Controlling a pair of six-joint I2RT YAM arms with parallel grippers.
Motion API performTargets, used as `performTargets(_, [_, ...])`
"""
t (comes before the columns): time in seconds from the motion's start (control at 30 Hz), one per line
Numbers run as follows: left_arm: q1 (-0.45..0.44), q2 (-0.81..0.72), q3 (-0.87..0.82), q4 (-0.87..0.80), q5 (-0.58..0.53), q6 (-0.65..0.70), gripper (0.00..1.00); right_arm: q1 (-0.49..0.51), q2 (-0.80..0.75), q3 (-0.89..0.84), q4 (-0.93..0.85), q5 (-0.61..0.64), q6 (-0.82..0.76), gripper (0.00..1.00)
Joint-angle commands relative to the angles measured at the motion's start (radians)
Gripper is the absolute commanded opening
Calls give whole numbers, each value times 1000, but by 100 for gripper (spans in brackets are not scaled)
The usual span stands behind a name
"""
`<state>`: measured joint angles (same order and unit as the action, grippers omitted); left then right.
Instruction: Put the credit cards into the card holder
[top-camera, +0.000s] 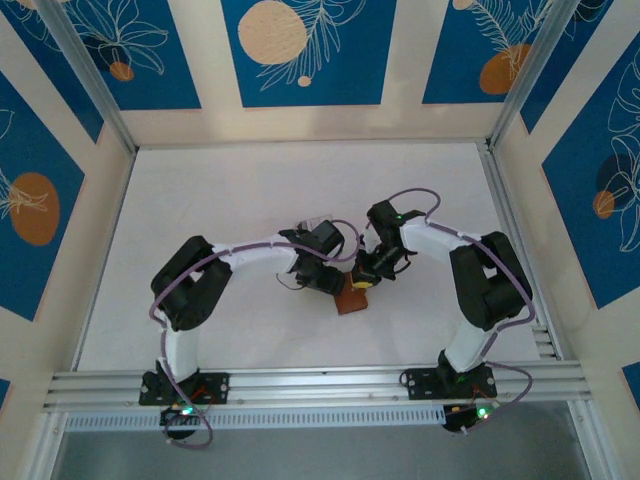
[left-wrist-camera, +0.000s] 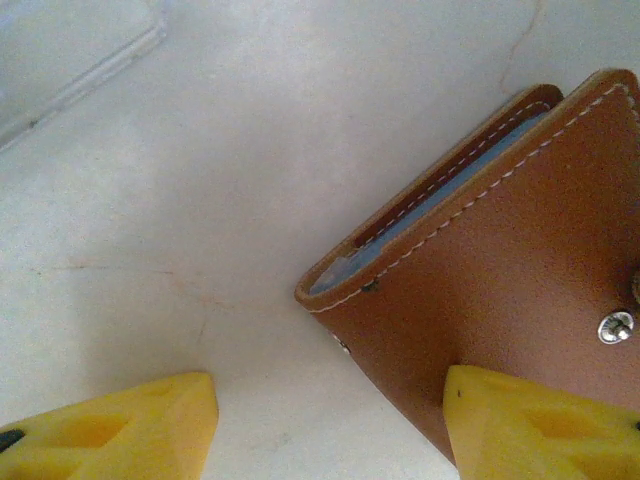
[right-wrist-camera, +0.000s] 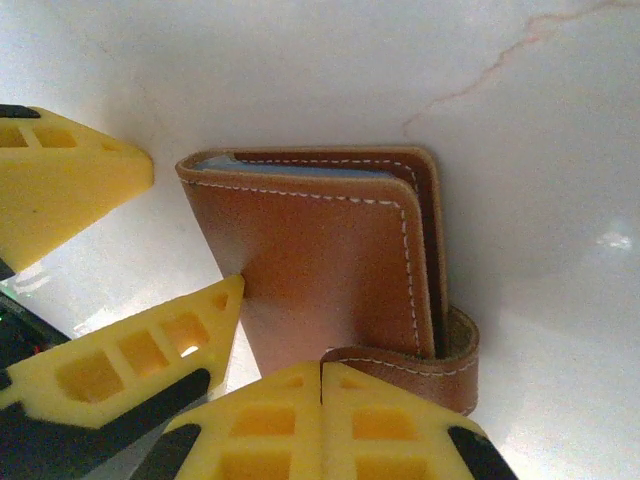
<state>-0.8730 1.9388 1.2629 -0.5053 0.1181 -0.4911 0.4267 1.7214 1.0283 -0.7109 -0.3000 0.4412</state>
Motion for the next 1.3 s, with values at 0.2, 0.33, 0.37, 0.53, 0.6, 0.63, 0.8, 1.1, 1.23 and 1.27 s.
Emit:
performTargets(0.2, [-33,106,-78,-3,23,-7,62,12,30,22,13,-74,18,0])
performTargets(0.33, [-33,106,-80,-1,25,-5,62,14,39,19,14,-74,19,0])
performTargets(0.37, [-33,106,-80,-1,25,-5,62,14,42,17,15,-74,19,0])
performTargets(0.53, [-31,106,-82,2,28,-5,62,17,45,5,22,-79,25,0])
performTargets(0.6, [-32,107,-83,5,31,-6,62,18,45,0,24,-78,27,0])
performTargets(0.63, [-31,107,-82,5,32,-7,62,20,46,-3,24,-76,27,0])
performTargets(0.8, [-31,103,-82,5,32,-7,62,20,44,-19,26,-63,30,0])
performTargets(1.1, [-31,105,-79,3,34,-9,62,25,16,-79,66,-35,56,0])
performTargets(1.23, [-31,105,-79,4,38,-11,62,26,8,-112,88,-32,72,0])
performTargets(1.27, [-31,104,-78,4,40,-13,61,26,8,-120,95,-30,76,0])
